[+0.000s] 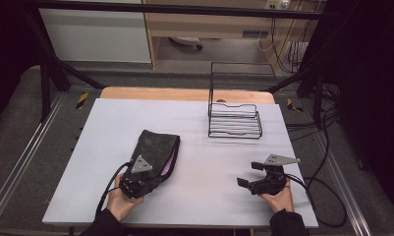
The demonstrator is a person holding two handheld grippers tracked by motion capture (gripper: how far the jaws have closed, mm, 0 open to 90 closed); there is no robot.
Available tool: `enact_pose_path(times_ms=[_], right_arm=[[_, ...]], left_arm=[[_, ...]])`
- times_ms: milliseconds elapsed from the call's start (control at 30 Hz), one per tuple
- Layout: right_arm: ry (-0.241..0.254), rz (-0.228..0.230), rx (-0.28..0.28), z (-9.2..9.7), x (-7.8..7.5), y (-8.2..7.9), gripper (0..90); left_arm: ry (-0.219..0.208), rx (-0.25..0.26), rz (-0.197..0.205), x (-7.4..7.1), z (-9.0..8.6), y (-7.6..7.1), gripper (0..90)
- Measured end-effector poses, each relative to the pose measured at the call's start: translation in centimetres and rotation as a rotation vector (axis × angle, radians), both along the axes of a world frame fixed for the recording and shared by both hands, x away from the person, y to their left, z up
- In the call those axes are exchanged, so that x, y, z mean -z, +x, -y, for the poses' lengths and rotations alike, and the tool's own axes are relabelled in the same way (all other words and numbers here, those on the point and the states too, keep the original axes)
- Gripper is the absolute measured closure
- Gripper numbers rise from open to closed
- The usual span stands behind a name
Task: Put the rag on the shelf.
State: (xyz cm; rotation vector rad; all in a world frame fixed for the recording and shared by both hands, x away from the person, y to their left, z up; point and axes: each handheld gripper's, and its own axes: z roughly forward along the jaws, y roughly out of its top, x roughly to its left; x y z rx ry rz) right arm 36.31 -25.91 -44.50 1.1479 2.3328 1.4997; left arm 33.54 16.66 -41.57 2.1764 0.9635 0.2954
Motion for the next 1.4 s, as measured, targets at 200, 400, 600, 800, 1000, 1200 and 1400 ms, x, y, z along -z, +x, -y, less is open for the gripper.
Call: enact_pose_path(times_ms=[200,400,600,800,1000,1200,1400], right_arm=[[0.001,-0.003,0.000,0.0,0.0,0.0,1.4],[0.001,-0.001,-0.001,0.0,0.0,0.0,1.4],[0.001,-0.003,-0.002,0.0,0.0,0.0,1.6],[-0.005,-0.001,0.001,-0.1,0.0,0.0,1.8],[-0.009,-0.002,-0.005,-1.2,-0.3,-0.1,4.1],[-0.048,-0.006,-0.022,-4.8,-0.9,0.2,6.8],[-0.065,-0.025,-0.039,-9.0,-1.3,0.5,12.6]], left_arm=[[-0.025,0.020,-0.021,0.0,1.2,-0.8,80.7],[-0.030,0.044,-0.036,0.1,2.5,-1.7,80.5],[-0.036,0.057,-0.049,0.6,3.4,-1.9,79.8],[-0.011,0.098,-0.088,1.0,3.5,-1.7,68.2],[-0.027,0.034,0.001,-1.0,0.6,-1.3,43.4],[-0.041,-0.090,-0.024,-1.1,-4.3,0.5,32.4],[-0.045,-0.163,-0.090,0.5,-7.6,1.6,33.3]])
